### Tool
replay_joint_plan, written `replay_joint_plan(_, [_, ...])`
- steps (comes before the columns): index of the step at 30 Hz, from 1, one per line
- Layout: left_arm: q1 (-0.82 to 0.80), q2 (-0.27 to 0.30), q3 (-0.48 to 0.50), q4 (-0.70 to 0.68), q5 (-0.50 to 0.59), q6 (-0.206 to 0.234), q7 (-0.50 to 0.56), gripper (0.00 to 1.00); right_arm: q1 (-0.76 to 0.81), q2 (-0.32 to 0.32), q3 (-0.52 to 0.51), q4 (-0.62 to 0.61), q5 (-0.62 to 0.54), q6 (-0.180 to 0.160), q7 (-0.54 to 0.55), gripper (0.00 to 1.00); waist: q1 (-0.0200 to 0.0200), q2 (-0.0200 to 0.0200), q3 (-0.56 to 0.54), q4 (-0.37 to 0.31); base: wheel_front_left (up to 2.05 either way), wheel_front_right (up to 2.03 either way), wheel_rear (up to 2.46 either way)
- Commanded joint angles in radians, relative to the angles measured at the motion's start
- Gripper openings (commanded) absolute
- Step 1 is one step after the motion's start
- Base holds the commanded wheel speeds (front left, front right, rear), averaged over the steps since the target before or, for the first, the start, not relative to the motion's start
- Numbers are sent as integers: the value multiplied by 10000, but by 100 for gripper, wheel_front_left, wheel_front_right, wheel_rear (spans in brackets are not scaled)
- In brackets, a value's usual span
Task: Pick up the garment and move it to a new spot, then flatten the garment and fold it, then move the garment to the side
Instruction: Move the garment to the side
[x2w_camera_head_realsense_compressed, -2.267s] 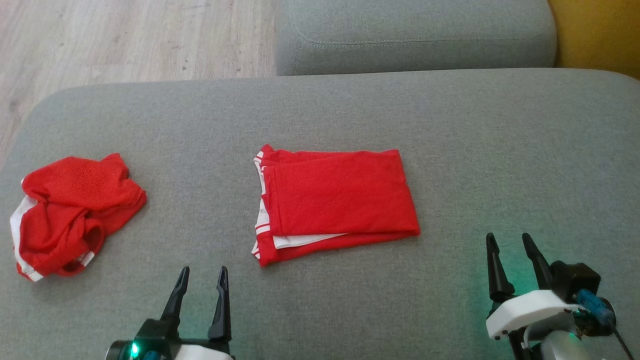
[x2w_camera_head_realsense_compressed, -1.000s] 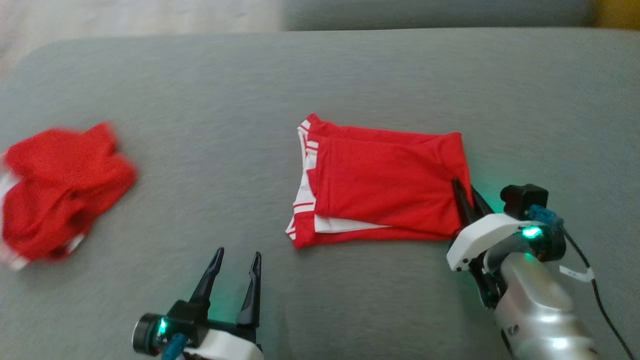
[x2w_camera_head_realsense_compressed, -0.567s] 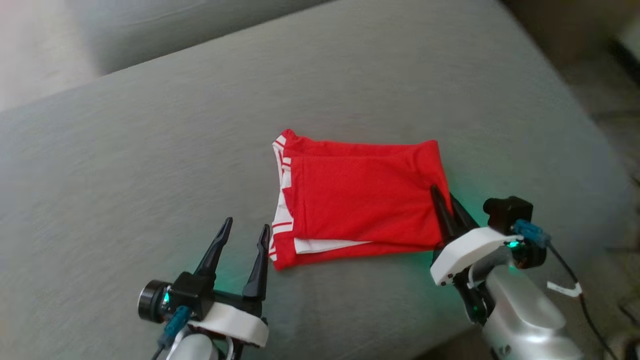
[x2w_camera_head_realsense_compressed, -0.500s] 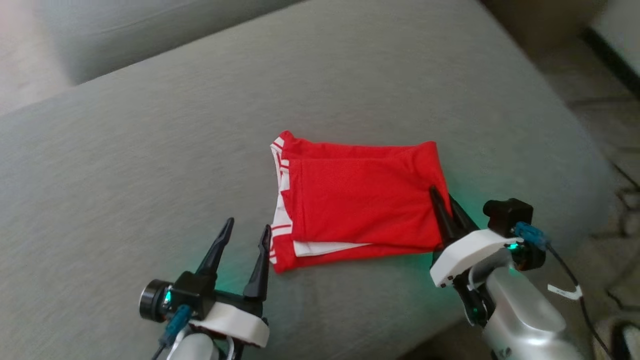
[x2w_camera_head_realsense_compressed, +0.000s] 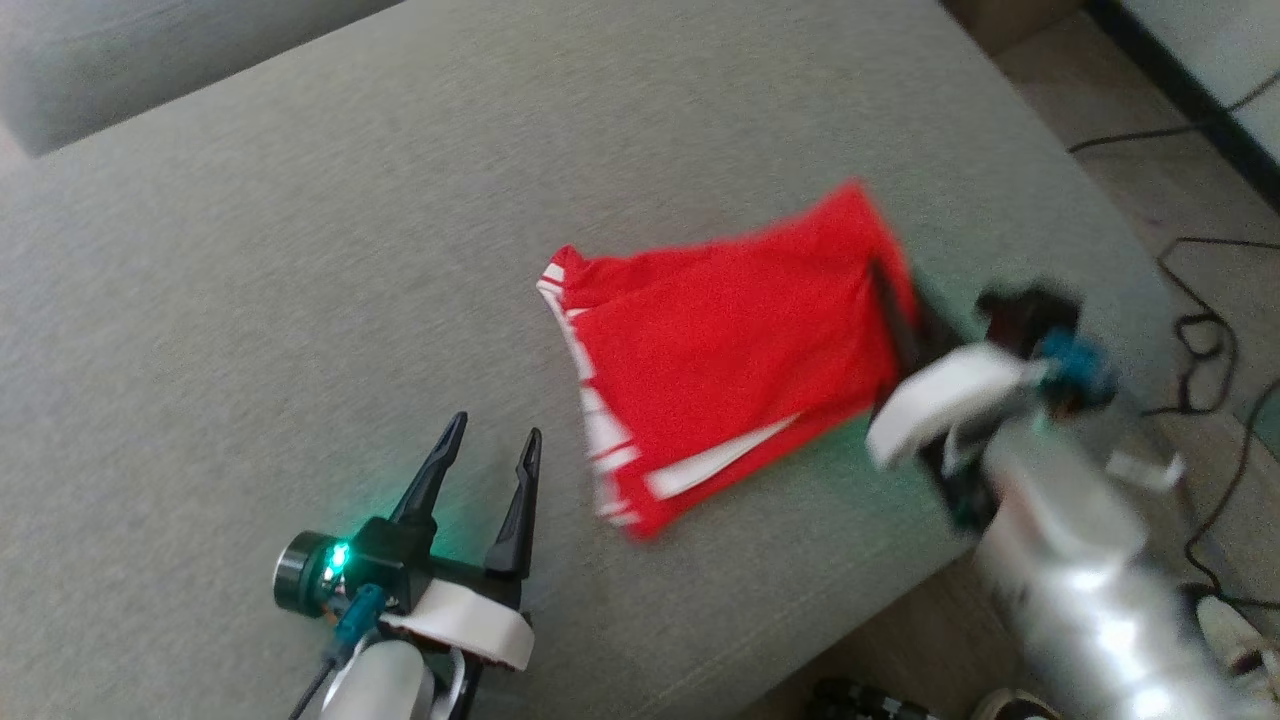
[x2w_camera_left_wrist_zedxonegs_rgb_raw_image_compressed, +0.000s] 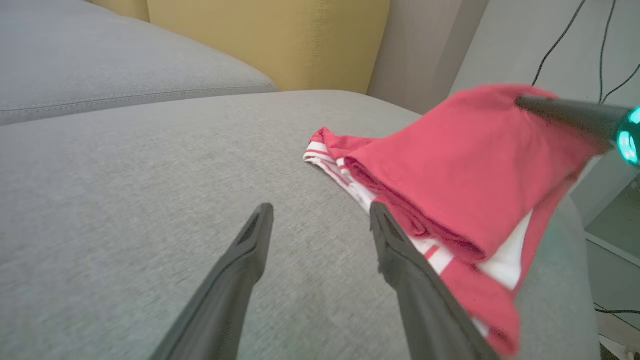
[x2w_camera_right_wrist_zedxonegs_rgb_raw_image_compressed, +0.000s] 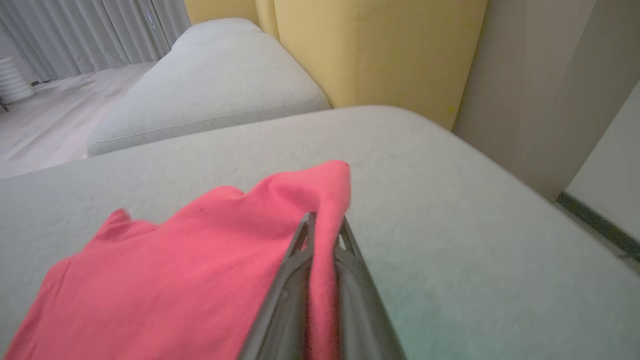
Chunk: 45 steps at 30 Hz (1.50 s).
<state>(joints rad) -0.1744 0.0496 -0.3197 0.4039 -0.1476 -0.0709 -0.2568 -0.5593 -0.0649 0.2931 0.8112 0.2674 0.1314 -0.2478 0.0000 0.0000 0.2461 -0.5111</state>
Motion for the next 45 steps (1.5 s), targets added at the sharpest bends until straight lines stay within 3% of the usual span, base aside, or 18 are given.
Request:
replay_joint_plan(1, [-11,7,328,-238,158,-19,-49,100,-760,-198,-31,-41,-161,-7,-136,0,0,0,173,340,0,0,0])
replay_joint_plan(10, [-255,7,391,-211,636,-176,-49,100,-3499,-1763,-1921,2291,-1584,-7,-24,0,0,0,758,1609,0,0,0])
replay_joint_plan(19, [-431,7,484,-298,800,-202,-49,100,-4318,-3097,-4178,3359,-3299,-7,-68,0,0,0,1104,2260,0,0,0])
replay_joint_plan(20, [-438,7,498,-312,811,-204,-49,100,-4331,-3191,-4474,3382,-3547,-7,-75,11,0,0,1106,2294,0,0,0])
replay_joint_plan(21, [-441,7,517,-332,811,-196,-49,100,-4332,-3255,-4783,3366,-3796,-7,-82,79,0,0,1109,2321,0,0,0])
replay_joint_plan(22, [-444,7,536,-350,812,-189,-49,100,-4339,-3271,-5134,3283,-4006,-7,-93,100,0,0,1108,2346,0,0,0])
replay_joint_plan(25, [-429,7,587,-378,774,-158,-49,100,-4275,-2974,-5837,2812,-4732,-7,-122,100,0,0,1020,2405,0,0,0])
replay_joint_plan(28, [-360,7,658,-415,659,-68,-49,100,-4135,-2200,-6026,1919,-4985,-7,-133,100,0,0,833,2478,0,0,0])
replay_joint_plan(34, [-56,7,996,-561,391,242,-49,100,-3144,-691,-4847,-79,-4088,-7,-137,100,0,0,288,2822,0,0,0])
replay_joint_plan(39, [266,7,1349,-687,185,442,-49,100,-1488,-250,-3930,-1232,-3024,-7,-138,100,0,0,-240,3421,0,0,0])
replay_joint_plan(45, [710,7,1747,-768,-30,587,-49,100,497,54,-3633,-1915,-2366,-7,-138,100,0,0,-765,4201,0,0,0])
